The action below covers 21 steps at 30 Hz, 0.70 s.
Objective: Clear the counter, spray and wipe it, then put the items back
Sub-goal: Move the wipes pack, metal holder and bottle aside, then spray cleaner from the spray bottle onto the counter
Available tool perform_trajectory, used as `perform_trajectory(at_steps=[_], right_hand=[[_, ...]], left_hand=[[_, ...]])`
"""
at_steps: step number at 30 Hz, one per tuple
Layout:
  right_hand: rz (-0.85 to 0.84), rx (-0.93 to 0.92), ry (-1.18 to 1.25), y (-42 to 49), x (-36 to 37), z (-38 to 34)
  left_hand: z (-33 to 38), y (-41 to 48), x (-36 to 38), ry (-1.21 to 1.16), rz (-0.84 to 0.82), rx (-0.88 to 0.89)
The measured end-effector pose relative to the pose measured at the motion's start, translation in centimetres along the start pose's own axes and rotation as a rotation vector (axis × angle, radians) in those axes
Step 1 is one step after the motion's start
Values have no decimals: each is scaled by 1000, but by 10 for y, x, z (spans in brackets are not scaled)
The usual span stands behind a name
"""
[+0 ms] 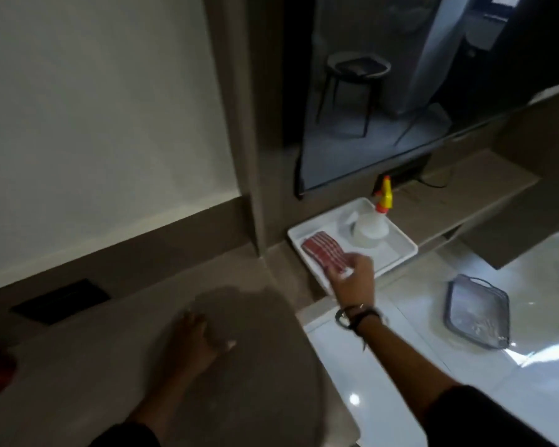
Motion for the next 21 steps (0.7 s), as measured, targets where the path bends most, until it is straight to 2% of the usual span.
perform_trajectory(at_steps=[3, 6, 9, 10, 14, 18, 21], right_hand=[[65, 127, 12, 109, -24, 36], [-11, 225, -102, 185, -19, 59], [-173, 113, -124, 233, 4, 68], [-181, 63, -90, 241, 12, 69], [-38, 46, 136, 224, 18, 63], [-67, -263, 108, 151, -16, 26], [18, -373, 73, 65, -60, -12]], left_hand=[[28, 25, 7, 39, -72, -122], [37, 36, 8, 78, -144, -218], [40, 40, 8, 93, -132, -230], [42, 39, 8, 101, -131, -237], [49, 40, 4, 102, -118, -235], [47, 35, 0, 93, -113, -251], [41, 37, 3, 15, -127, -236]])
Point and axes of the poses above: each hand's wrist, its own y-axis towards the middle knuckle, its own x-axis out of the palm, z = x × y, the point moved 1 cm from there along y, towards the middle knuckle, and after that the axes turned 3 degrees about z, right-handed, at the moved point
